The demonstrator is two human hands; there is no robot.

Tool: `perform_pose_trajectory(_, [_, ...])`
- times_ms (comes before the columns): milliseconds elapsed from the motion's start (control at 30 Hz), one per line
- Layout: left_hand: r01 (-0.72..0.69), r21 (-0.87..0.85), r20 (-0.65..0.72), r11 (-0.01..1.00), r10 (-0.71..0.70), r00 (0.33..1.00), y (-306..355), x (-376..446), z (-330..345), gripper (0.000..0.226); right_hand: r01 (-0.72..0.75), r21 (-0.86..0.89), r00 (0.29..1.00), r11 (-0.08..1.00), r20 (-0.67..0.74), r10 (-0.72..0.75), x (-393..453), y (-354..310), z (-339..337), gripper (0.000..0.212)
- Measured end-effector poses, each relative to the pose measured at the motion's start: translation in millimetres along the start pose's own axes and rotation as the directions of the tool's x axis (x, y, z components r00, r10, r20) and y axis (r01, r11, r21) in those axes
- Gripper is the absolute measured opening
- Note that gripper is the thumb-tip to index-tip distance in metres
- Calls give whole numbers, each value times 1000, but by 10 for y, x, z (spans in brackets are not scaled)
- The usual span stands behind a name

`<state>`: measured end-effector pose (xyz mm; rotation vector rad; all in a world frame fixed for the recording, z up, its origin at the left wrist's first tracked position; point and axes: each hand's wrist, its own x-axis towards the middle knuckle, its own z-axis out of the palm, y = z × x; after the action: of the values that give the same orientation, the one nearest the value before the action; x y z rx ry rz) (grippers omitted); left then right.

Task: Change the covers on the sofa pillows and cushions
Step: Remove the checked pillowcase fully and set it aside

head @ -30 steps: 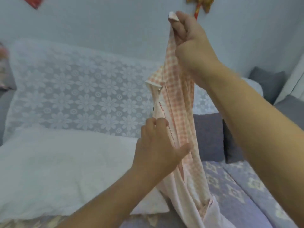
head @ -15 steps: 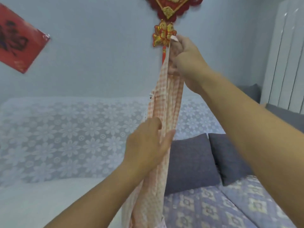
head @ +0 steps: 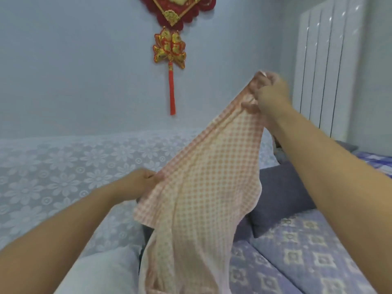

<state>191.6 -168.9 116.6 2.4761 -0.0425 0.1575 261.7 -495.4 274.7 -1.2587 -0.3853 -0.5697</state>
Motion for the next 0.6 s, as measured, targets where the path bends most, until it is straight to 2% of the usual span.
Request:
perform_pose_trajectory(67, [115, 76, 18, 990, -117, 993, 96, 271, -229, 45, -35, -21, 999, 999, -36, 34, 81, 193, -260, 31])
perform_pose_trajectory(100, [151, 229, -46, 962, -145, 988, 234, 426, -344, 36, -54, -55, 997, 997, -66, 50, 149, 241, -401, 24])
perform_pose_trajectory(133, [173, 371, -168, 912, -117, 979, 396, 574, -479, 25, -71, -81, 994, 994, -91, 63, 208, 265, -507, 18])
perform_pose_trajectory(167, [189, 445, -339, 876, -30, 940, 597, 687, -623, 19, -74, -96, 991, 993, -114, 63, 261, 254, -584, 12])
perform_pose_trajectory(200, [161, 421, -505, 893, 83, 859, 888, 803, -754, 19, -34, -85, 989, 996, -144, 22, 339, 182, -682, 7])
perform_pose_trajectory(267, [-22, 311, -749, 950, 259, 610, 1546, 975, -1005, 12, 148, -7, 969, 989, -197, -147, 542, -135, -852, 9])
perform_pose_trajectory(300, [-82, 330, -797, 940, 324, 510, 1837, 1018, -1112, 10, 238, 17, 945, 971, -236, -228, 650, -334, -930, 13])
perform_pose_trajectory(333, [-117, 363, -808, 925, 374, 454, 2077, 1033, -1199, 11, 300, 14, 921, 954, -264, -285, 742, -531, -988, 14])
perform_pose_trajectory(367, [-127, 389, -799, 913, 402, 448, 2184, 1062, -1275, 14, 334, -37, 897, 942, -293, -330, 801, -692, -1014, 18])
perform_pose_trajectory(400, [-113, 411, -781, 905, 413, 468, 2217, 1043, -1322, 18, 322, -166, 877, 932, -319, -359, 813, -798, -1022, 22])
perform_pose_trajectory(433, [-88, 428, -768, 900, 413, 490, 2155, 1032, -1361, 21, 254, -382, 859, 889, -334, -388, 772, -840, -1009, 26])
perform_pose_trajectory(467, [-61, 438, -760, 897, 406, 507, 2036, 1009, -1396, 25, 141, -626, 837, 767, -339, -430, 707, -830, -973, 27])
perform_pose_trajectory(500, [-32, 446, -754, 894, 394, 525, 1878, 952, -1411, 28, 56, -801, 809, 597, -314, -497, 581, -780, -917, 25])
perform_pose_trajectory(533, [-9, 451, -744, 893, 382, 548, 1691, 878, -1410, 31, 64, -869, 788, 491, -258, -559, 399, -731, -822, 21])
perform_pose_trajectory(567, [8, 455, -730, 890, 368, 576, 1477, 801, -1399, 33, 124, -857, 794, 501, -217, -567, 226, -675, -702, 18])
perform_pose_trajectory(600, [34, 454, -716, 890, 341, 609, 1243, 713, -1379, 33, 195, -770, 835, 607, -195, -515, 24, -621, -556, 17])
